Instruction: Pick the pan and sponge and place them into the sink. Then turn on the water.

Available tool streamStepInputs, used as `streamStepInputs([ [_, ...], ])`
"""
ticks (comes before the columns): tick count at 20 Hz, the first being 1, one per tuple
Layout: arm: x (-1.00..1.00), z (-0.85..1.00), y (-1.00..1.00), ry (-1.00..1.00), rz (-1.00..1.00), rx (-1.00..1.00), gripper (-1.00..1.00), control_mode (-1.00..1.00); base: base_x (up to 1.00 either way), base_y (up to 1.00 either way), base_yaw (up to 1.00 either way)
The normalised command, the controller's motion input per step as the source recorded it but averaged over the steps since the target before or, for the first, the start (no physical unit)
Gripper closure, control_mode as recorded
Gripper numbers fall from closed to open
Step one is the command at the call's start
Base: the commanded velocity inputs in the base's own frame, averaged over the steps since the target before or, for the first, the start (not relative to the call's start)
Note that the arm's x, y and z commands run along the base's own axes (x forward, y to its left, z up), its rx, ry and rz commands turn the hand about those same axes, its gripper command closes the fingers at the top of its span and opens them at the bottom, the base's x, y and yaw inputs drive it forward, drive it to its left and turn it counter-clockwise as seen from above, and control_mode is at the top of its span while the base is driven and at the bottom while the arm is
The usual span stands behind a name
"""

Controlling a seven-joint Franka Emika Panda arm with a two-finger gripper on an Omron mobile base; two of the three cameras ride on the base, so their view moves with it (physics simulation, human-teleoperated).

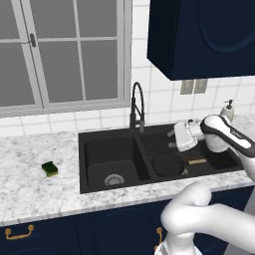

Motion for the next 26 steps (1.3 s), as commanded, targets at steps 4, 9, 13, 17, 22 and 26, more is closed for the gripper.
streamStepInputs([
  [4, -0.50, 0.40, 0.95, 0.09, -0.22, 0.02, -1.00, -1.00, 0.00, 0.00, 0.00],
  [9, -0.29, 0.39, 1.00, 0.07, -0.33, 0.00, -1.00, -1.00, 0.00, 0.00, 0.00],
  [13, 0.00, 0.56, 1.00, 0.30, -0.17, 0.00, -1.00, -1.00, 0.00, 0.00, 0.00],
  [17, 0.00, 0.60, 1.00, 0.44, -0.05, -0.05, -1.00, -1.00, 0.00, 0.00, 0.00],
  [22, 0.03, 0.17, 1.00, 0.37, -0.07, -0.08, -1.00, -1.00, 0.00, 0.00, 0.00],
  [26, 0.09, 0.00, 0.94, 0.24, -0.13, -0.13, -1.00, -1.00, 0.00, 0.00, 0.00],
])
